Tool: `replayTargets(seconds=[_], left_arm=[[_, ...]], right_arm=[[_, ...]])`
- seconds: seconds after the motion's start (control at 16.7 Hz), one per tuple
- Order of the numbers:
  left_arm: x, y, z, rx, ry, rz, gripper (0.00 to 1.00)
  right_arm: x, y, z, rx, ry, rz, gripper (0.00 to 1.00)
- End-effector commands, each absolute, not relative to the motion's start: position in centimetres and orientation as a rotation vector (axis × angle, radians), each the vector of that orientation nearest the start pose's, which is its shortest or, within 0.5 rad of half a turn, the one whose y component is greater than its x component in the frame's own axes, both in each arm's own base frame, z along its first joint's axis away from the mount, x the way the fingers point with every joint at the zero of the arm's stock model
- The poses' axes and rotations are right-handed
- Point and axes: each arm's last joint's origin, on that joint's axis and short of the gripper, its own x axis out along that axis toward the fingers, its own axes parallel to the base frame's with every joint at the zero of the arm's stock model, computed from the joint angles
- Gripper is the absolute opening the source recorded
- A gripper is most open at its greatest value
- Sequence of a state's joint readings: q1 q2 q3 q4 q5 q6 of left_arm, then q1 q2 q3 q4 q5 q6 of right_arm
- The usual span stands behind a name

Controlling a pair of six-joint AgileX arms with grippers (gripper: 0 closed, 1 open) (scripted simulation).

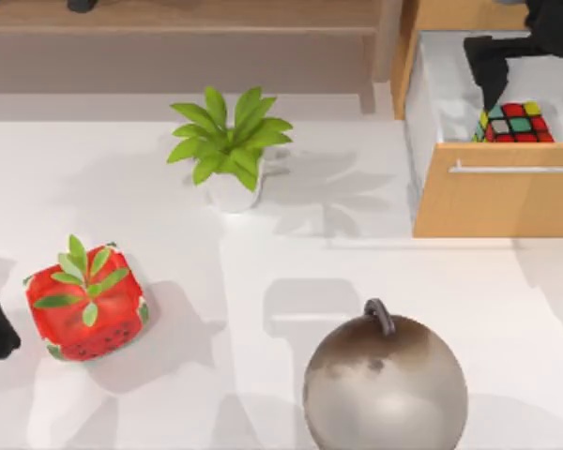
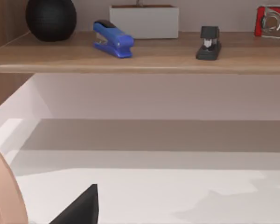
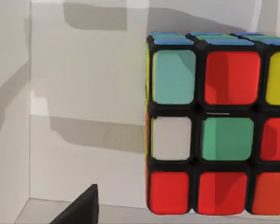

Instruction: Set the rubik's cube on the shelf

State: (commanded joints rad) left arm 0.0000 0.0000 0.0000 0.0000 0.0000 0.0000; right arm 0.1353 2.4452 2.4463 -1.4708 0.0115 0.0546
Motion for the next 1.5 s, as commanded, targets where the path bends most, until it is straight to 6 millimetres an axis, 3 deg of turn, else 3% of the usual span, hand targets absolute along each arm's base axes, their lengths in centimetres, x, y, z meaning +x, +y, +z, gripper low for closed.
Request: replayTargets(seconds=[0.36, 0.72, 0.96, 1.5], left_arm=[[10.6, -0.1, 16.0, 0.0, 0.0, 0.0, 1.0], [10.6, -0.1, 16.0, 0.0, 0.0, 0.0, 1.0], [10.6, -0.1, 16.0, 0.0, 0.0, 0.0, 1.0], [10.6, -0.1, 16.0, 0.0, 0.0, 0.0, 1.0]], right_arm=[[47.4, 7.2, 22.1, -0.064, 1.47, 0.072, 1.0], [48.7, 7.0, 17.3, -0.065, 1.473, 0.071, 1.0], [48.8, 7.0, 17.2, -0.064, 1.47, 0.071, 1.0], [48.8, 7.0, 17.2, -0.064, 1.47, 0.071, 0.32]])
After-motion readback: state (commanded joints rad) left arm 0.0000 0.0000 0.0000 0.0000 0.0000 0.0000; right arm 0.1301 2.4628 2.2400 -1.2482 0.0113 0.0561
